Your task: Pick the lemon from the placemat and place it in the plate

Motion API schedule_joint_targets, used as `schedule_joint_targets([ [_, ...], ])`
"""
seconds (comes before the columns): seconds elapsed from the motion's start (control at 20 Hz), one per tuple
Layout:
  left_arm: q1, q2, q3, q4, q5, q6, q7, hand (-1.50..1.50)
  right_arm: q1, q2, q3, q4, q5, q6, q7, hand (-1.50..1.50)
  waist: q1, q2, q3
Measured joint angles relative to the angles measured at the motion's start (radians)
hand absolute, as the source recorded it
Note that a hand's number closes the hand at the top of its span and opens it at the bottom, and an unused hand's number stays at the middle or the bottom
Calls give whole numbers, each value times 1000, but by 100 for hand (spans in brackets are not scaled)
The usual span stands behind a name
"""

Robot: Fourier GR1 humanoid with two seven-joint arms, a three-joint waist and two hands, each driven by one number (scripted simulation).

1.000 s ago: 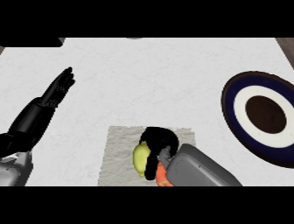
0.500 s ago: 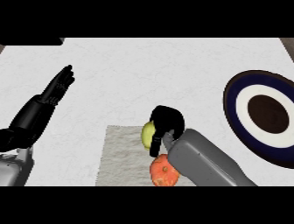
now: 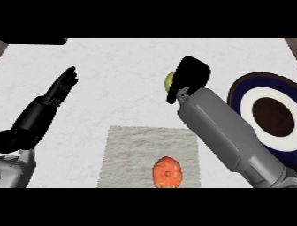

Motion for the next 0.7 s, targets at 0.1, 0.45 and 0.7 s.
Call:
schedule_joint_targets([
  [0.1, -5, 1, 1, 0, 0, -3, 2, 0, -57, 15, -25, 37, 72, -20, 13, 150, 1, -2, 0],
  [0.45, 6, 5, 9, -3, 3, -4, 10, 0, -206, 72, -152, 149, 286, -70, 28, 150, -13, -9, 1],
  [0.7, 18, 2, 17, -1, -1, 6, 9, 0, -264, 73, -244, 203, 435, -86, 32, 150, -36, -16, 1],
])
